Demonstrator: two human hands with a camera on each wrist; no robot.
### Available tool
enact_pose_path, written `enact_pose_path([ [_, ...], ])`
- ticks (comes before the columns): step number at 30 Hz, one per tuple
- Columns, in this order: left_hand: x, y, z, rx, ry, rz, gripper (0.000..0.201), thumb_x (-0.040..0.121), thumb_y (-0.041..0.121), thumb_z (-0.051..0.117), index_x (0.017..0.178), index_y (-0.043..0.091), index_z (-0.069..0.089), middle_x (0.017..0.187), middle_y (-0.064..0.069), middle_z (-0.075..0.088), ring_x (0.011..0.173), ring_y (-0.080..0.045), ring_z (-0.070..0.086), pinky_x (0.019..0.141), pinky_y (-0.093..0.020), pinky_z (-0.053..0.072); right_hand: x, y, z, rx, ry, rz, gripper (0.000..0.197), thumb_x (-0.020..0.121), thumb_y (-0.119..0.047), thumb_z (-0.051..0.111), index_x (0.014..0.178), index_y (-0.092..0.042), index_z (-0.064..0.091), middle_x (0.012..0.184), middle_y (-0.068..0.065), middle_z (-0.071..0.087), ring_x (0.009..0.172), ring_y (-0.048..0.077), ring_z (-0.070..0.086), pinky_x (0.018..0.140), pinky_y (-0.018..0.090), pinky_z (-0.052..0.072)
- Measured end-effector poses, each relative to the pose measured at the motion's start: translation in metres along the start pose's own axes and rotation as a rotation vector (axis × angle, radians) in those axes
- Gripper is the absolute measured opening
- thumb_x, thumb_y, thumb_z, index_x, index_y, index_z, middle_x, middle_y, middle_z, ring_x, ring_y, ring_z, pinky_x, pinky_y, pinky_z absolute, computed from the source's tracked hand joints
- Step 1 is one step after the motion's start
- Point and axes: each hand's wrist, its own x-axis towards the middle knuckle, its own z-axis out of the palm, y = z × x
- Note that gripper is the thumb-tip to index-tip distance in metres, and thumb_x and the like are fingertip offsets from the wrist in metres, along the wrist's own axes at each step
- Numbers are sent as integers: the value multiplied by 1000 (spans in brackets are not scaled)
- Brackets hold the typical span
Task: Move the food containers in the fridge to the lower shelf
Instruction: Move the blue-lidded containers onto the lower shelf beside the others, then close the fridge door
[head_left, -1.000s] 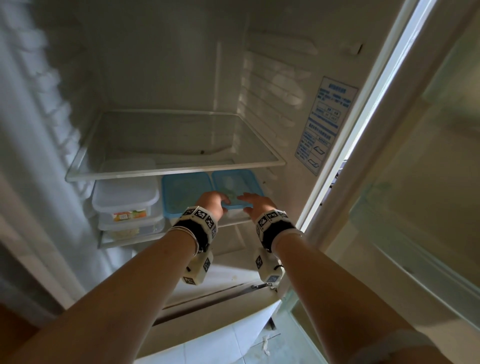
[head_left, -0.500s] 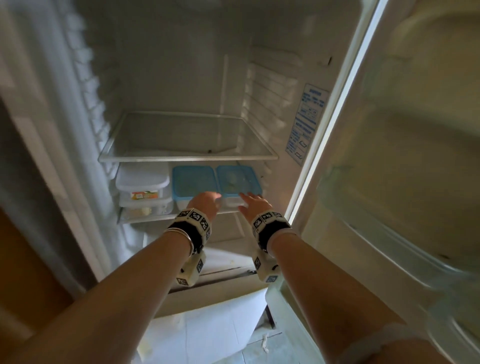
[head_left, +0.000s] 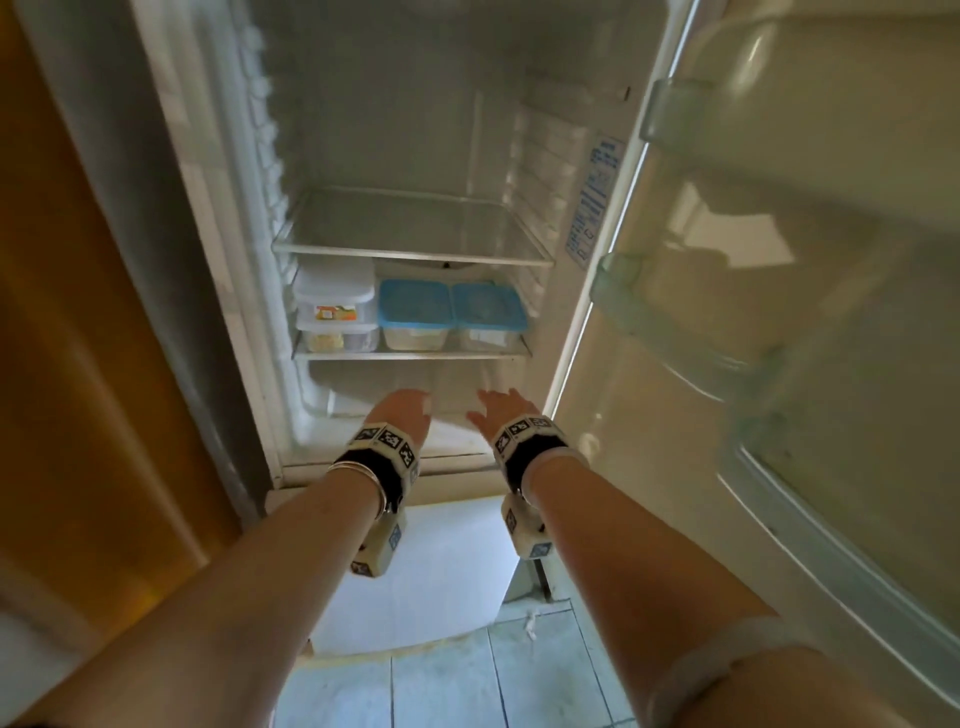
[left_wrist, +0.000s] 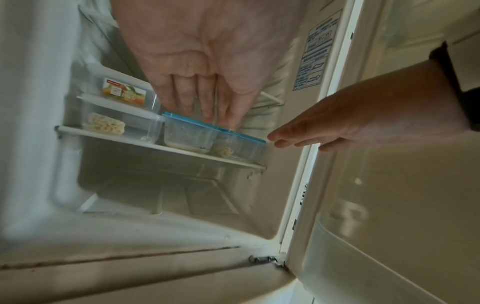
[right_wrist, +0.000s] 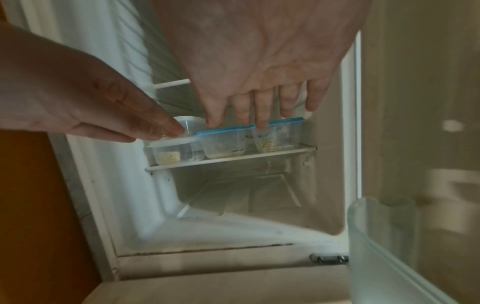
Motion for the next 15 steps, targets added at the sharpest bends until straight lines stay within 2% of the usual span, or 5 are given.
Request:
enact_pose_path([
  [7, -67, -17, 10, 6, -44, 26, 46, 98, 17, 37, 143, 16, 38, 153, -4, 36, 141, -20, 33, 116, -30, 24, -71, -9, 29, 14, -16, 81, 56, 99, -42, 31, 149, -19, 22, 157, -2, 25, 148, 25, 12, 119, 43, 16],
  [11, -110, -34, 20, -14, -59, 47, 43, 96, 17, 39, 138, 16, 45, 144, -8, 47, 132, -24, 45, 110, -32, 33, -119, -18, 55, 17, 25, 129, 54, 98, -42, 33, 146, -18, 29, 153, -1, 33, 145, 26, 20, 117, 42, 21],
  [13, -133, -40, 25, -13, -69, 51, 42, 96, 18, 39, 138, 18, 45, 145, -7, 47, 132, -25, 46, 110, -34, 34, -147, -23, 68, 47, 31, 161, 54, 98, -41, 33, 148, -19, 26, 156, 0, 28, 146, 25, 17, 119, 41, 19],
  [15, -155, -44, 30, -11, -98, 75, 43, 97, 19, 38, 140, 17, 42, 149, -6, 42, 136, -24, 41, 113, -34, 30, -174, -27, 78, 73, -1, 201, 55, 99, -41, 31, 149, -20, 22, 158, -1, 21, 148, 24, 12, 120, 41, 14],
])
